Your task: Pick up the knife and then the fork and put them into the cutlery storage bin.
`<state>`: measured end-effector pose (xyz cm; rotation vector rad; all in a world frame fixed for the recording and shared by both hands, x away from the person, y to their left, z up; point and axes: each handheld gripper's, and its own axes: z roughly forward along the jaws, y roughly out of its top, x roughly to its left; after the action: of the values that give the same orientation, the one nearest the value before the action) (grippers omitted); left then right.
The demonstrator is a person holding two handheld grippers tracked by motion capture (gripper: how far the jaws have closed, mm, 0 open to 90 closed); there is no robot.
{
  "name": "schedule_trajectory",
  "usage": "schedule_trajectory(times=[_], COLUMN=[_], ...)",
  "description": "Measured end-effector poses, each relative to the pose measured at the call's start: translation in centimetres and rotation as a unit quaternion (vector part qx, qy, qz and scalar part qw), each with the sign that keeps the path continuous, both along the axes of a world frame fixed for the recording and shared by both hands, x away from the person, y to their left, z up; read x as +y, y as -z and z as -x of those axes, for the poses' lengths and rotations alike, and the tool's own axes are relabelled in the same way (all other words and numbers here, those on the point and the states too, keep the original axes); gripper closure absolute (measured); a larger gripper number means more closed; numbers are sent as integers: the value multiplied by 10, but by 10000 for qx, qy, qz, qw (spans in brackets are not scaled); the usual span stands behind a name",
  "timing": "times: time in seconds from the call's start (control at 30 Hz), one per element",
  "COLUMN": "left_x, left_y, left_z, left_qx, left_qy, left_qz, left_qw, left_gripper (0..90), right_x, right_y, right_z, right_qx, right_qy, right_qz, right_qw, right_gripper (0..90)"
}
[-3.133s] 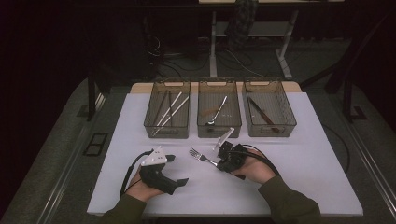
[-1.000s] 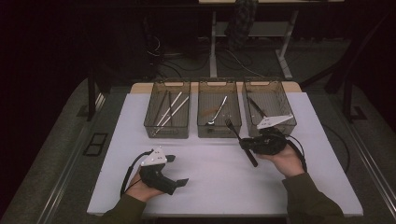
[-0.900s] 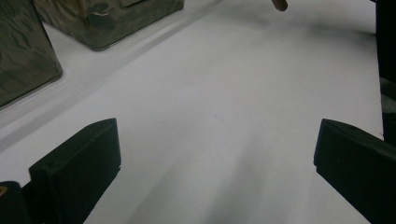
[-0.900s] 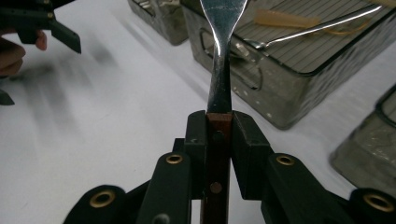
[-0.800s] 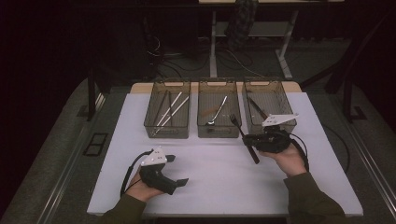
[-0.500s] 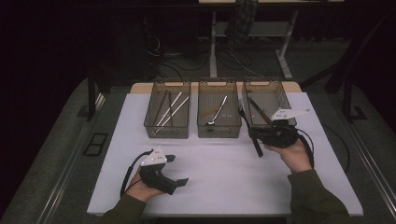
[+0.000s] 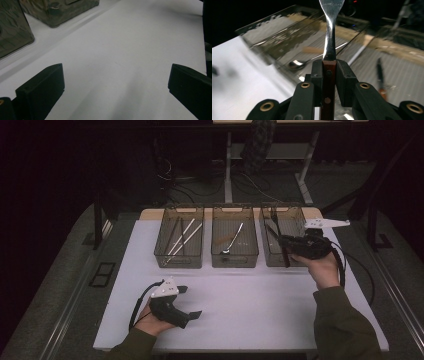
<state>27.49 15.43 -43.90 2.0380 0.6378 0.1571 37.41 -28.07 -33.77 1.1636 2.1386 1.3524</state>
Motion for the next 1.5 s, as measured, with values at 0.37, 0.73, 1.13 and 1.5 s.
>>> schedule_trajectory(times=[0.37,0.73,1.13,1.5], left_x=[-1,0,-1,-1], left_y=[-1,-2,-1,-1], left_z=[1,2,2,2], left_qx=[-51,-60,-56,-48], left_qy=[50,67,78,81], left_qz=[-2,16,8,24], left_qw=[10000,10000,10000,10000], left_gripper=[0,0,0,0], right_x=[-14,-11,-9,-14], right_y=[-2,36,59,48], right_z=[-37,-58,-61,-55], right_qx=[-86,272,692,555], right_qy=[806,1112,1062,1032], right_qz=[210,567,989,428], right_qw=[9965,9918,9870,9922], right_gripper=[770,770,746,497])
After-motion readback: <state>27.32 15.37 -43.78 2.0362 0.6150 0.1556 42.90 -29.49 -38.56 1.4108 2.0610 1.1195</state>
